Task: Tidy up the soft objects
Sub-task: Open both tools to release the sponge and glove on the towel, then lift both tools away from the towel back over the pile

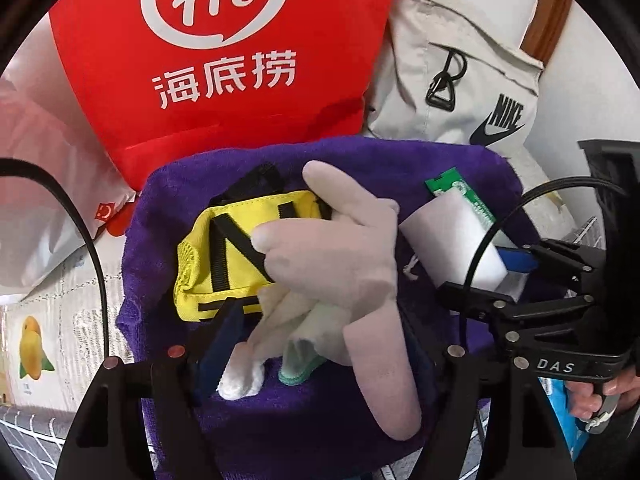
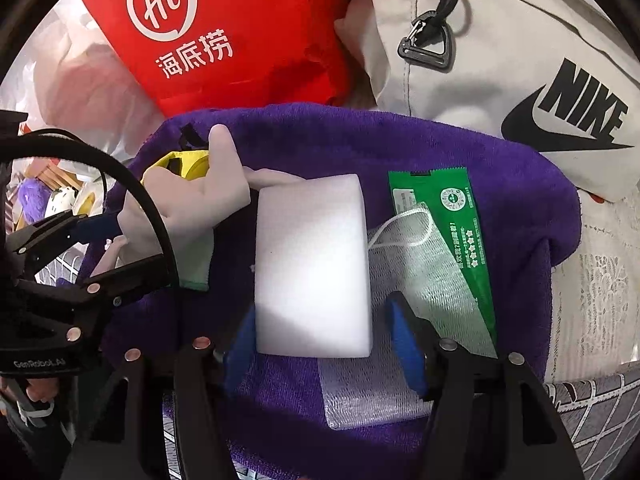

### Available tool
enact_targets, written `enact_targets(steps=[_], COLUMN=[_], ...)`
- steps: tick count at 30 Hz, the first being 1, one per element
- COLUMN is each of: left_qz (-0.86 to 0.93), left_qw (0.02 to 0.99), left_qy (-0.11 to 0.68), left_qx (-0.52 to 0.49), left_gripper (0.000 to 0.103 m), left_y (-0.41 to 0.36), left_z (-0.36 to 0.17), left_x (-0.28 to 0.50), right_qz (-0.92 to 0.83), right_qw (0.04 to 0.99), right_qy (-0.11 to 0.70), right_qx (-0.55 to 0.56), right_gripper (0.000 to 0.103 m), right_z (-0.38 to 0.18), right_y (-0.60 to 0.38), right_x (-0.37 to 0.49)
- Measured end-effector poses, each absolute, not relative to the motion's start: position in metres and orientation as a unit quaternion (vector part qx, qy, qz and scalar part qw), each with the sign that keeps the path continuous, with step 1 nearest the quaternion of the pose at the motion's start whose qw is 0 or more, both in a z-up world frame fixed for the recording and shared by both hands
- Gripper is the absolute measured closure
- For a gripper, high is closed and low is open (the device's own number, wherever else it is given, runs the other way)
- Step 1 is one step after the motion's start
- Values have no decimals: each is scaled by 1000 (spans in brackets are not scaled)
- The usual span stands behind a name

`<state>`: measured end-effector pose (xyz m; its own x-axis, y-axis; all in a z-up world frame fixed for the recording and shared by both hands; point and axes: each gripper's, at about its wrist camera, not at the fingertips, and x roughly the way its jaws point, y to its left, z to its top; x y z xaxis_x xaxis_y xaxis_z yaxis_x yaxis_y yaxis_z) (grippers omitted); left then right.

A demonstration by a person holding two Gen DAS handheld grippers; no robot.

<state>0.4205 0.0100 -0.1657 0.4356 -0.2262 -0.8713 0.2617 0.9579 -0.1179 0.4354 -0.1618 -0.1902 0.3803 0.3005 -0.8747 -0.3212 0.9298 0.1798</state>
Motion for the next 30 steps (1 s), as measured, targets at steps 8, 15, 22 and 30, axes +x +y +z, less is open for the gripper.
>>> enact_targets(steps=[8, 15, 22, 30], left_qz=[-151, -131, -111, -125], left_qw=[848, 850, 856, 868], left_qy=[507, 509, 505, 479], left_qx=[-40, -33, -15, -30], left_gripper=[30, 30, 29, 29], left_y=[24, 32, 33, 37], left_z=[-159, -145, -128, -96], left_x=[420, 415, 411, 393], right_qz=[171, 124, 126, 128], right_qw=[835, 854, 865, 879], right_qy=[522, 501, 485, 458], right_qx=[-39, -67, -28, -27], right_gripper=[23, 17, 17, 17], right_z=[-183, -152, -112, -84], right_y=[-155, -154, -160, -166], right_x=[429, 406, 372, 311])
